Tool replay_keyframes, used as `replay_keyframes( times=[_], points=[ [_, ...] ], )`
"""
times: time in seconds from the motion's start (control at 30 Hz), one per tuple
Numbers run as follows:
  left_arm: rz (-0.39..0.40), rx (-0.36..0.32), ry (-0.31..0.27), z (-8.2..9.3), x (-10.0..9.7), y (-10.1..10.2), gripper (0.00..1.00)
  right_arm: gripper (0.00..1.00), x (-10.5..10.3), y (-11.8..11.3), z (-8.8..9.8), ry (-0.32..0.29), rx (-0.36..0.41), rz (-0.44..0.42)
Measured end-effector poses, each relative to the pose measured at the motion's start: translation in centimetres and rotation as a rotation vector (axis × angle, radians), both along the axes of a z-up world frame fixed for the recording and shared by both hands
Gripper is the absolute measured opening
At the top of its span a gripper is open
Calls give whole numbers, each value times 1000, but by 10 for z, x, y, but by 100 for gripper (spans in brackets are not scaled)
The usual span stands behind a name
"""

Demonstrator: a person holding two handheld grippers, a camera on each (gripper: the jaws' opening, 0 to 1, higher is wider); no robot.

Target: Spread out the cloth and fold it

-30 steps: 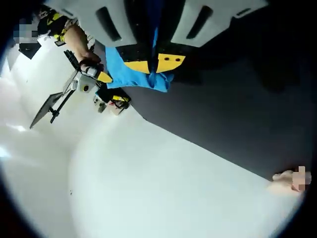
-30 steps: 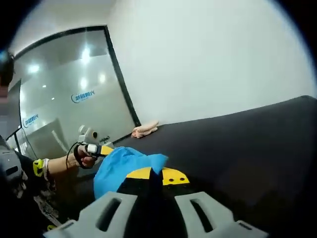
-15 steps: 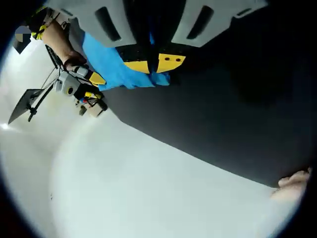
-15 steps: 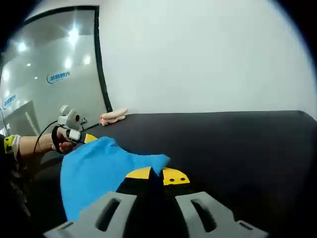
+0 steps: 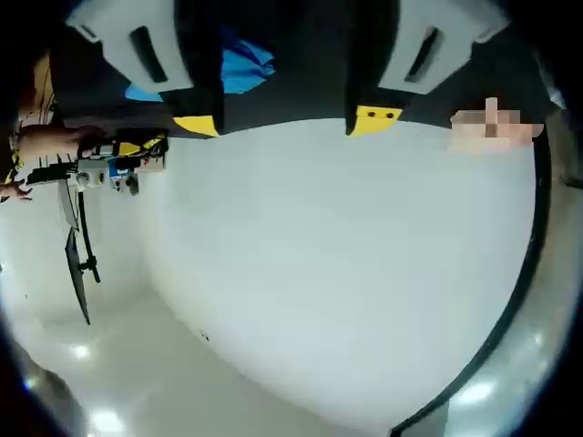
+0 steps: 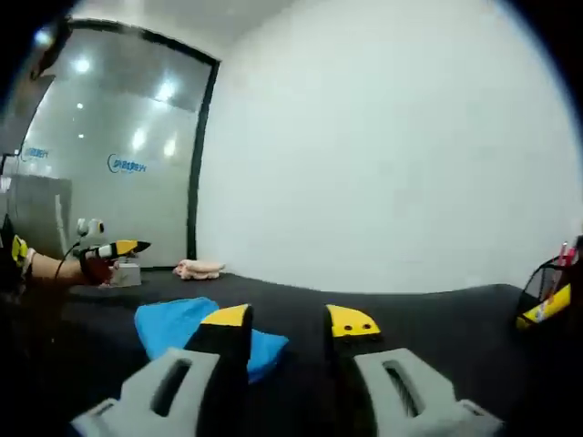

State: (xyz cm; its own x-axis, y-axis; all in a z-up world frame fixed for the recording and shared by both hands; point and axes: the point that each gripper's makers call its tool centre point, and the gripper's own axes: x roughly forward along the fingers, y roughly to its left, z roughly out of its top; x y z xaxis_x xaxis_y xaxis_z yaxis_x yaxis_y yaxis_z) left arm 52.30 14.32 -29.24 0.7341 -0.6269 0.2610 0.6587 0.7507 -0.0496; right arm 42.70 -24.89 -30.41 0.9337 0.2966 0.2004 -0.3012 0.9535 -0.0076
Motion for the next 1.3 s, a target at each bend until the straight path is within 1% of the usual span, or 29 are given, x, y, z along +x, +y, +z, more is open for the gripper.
replay_keyframes(
  times=[0.03, 0.07, 0.1, 0.13, 0.17, 0.2, 0.23, 0.27, 0.3, 0.33, 0.37, 0.4, 0.43, 0.47, 0.5, 0.53, 0.57, 0.6, 0.63, 0.67, 0.7, 0.73, 0.77, 0.8, 0.83, 0.93, 1.03, 1.17, 1.3],
  points=[
    [5, -12, 18, -9, 4, 1, 68, 49, -6, -8, -4, -32, 35, -46],
    [41, -54, 80, -23, 13, 7, 83, 53, 1, -18, -11, -31, 72, -53],
    [48, -104, 103, -27, 23, 9, 95, 54, 2, -18, -18, -20, 146, -16],
    [73, -169, 134, -32, 32, 16, 95, 53, 8, -21, -25, 0, 213, 5],
    [68, -206, 155, -34, 35, 17, 91, 49, 10, -25, -33, 24, 262, 7],
    [76, -202, 146, -37, 38, 17, 86, 37, 14, -33, -42, 30, 213, -14],
    [110, -170, 141, -40, 40, 21, 80, 28, 10, -43, -38, 59, 171, -67],
    [127, -116, 120, -41, 43, 21, 74, 26, -1, -41, -14, -77, 235, -30],
    [136, -93, 89, -41, 41, 19, 72, 27, -5, -39, 0, -172, 279, -12],
    [116, -97, 86, -41, 38, 14, 72, 28, -5, -44, 1, -206, 231, -65],
    [71, -79, 72, -41, 33, 6, 74, 30, -3, -48, -7, -166, 193, -96],
    [54, -60, 64, -42, 32, 3, 75, 31, 1, -44, -21, -87, 217, -69],
    [31, -12, 60, -49, 31, -2, 71, 33, 4, -43, -28, -53, 221, -61],
    [45, 20, 59, -53, 33, -3, 65, 35, 6, -45, -26, -61, 161, -89],
    [109, 61, 69, -57, 38, 2, 52, 35, 4, -43, -22, -99, 123, -89],
    [124, 90, 47, -57, 38, 3, 40, 35, 4, -40, -23, -104, 108, -88],
    [115, 72, 50, -55, 35, -1, 25, 34, 7, -36, -28, -81, 78, -71],
    [97, 35, 67, -53, 34, -2, 21, 32, 9, -33, -34, -31, 78, -61],
    [54, 14, 57, -48, 29, -8, 22, 28, 10, -32, -35, -18, 76, -62],
    [66, 23, 56, -49, 31, -6, 25, 23, 12, -29, -39, 14, 84, -60],
    [73, 34, 56, -51, 33, -6, 28, 20, 12, -27, -38, 18, 79, -52],
    [77, 41, 53, -51, 32, -5, 29, 20, 12, -25, -37, 19, 74, -52],
    [89, 52, 58, -53, 35, -3, 28, 20, 10, -24, -36, 9, 49, -55],
    [95, 55, 61, -53, 35, -2, 28, 20, 9, -23, -34, -17, 15, -55],
    [97, 50, 60, -53, 33, -1, 27, 20, 8, -22, -35, -14, 22, -52],
    [81, 45, 57, -52, 30, -4, 26, 22, 2, -23, -27, -49, 49, -36],
    [56, 103, 70, -60, 25, -14, 27, 22, 4, -30, -30, -30, 68, -48],
    [45, 128, 64, -62, 20, -20, 27, 27, 4, -36, -31, -33, 64, -78],
    [47, 155, 67, -65, 19, -21, 27, 28, 5, -35, -34, -17, 59, -70]
  ],
)
